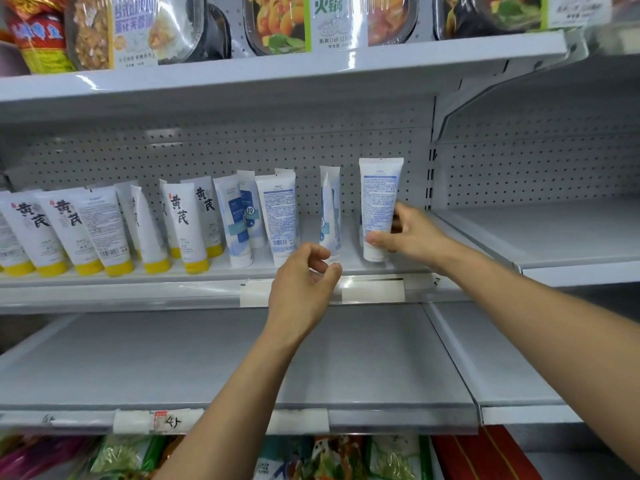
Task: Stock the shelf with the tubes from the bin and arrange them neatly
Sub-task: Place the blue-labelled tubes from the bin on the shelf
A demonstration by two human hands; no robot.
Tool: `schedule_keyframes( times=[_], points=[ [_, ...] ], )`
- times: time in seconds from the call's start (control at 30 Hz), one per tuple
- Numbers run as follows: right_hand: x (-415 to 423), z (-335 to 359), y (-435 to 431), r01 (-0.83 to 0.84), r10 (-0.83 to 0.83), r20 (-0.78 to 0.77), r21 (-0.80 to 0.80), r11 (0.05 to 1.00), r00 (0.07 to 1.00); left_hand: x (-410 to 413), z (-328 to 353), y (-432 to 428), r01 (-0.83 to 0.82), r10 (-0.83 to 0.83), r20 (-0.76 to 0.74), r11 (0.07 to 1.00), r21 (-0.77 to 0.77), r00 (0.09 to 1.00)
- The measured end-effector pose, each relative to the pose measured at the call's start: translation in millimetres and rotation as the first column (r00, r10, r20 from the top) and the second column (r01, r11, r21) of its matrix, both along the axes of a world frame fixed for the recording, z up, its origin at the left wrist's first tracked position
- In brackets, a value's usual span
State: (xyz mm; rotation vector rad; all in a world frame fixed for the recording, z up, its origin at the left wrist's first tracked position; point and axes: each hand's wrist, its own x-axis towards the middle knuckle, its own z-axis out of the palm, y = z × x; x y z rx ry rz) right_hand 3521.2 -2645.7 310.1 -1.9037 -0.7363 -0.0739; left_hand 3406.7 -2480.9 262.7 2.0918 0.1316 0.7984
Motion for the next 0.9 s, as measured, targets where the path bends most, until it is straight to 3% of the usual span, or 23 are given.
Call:
schedule_keyframes(
  times=[0.47,0.57,0.63,0.73,0.8,0.9],
  points=[
    [11.7,-10.0,1.0,0.037,-0.041,-0.049,-0.084,0.996,0.998,4.8,5.4,1.1,0.025,-0.024,-0.020,0.999,0.023,0.999],
    [5.4,-10.7,-0.6,0.130,-0.135,-0.032,-0.126,0.983,0.990,1.2,8.7,1.3,0.030,-0.027,-0.038,0.997,0.073,0.999],
    [-4.1,-12.7,-5.9,0.259,-0.257,0.029,-0.148,0.955,0.966,-5.3,10.0,3.9,0.014,-0.011,-0.034,0.995,0.098,0.999],
    [-29.0,-18.6,-17.3,0.412,-0.351,0.295,-0.176,0.894,0.889,-22.1,5.9,8.1,-0.032,0.033,-0.008,0.991,0.127,0.999],
    [-50.5,-23.1,-21.8,0.429,-0.309,0.435,-0.211,0.878,0.846,-36.7,-1.7,10.6,-0.046,0.047,-0.006,0.991,0.128,0.999],
    [-79.5,-34.9,-16.6,0.366,-0.179,0.504,-0.301,0.881,0.845,-59.8,-18.6,16.6,-0.079,0.085,-0.030,0.984,0.159,0.996]
  ],
)
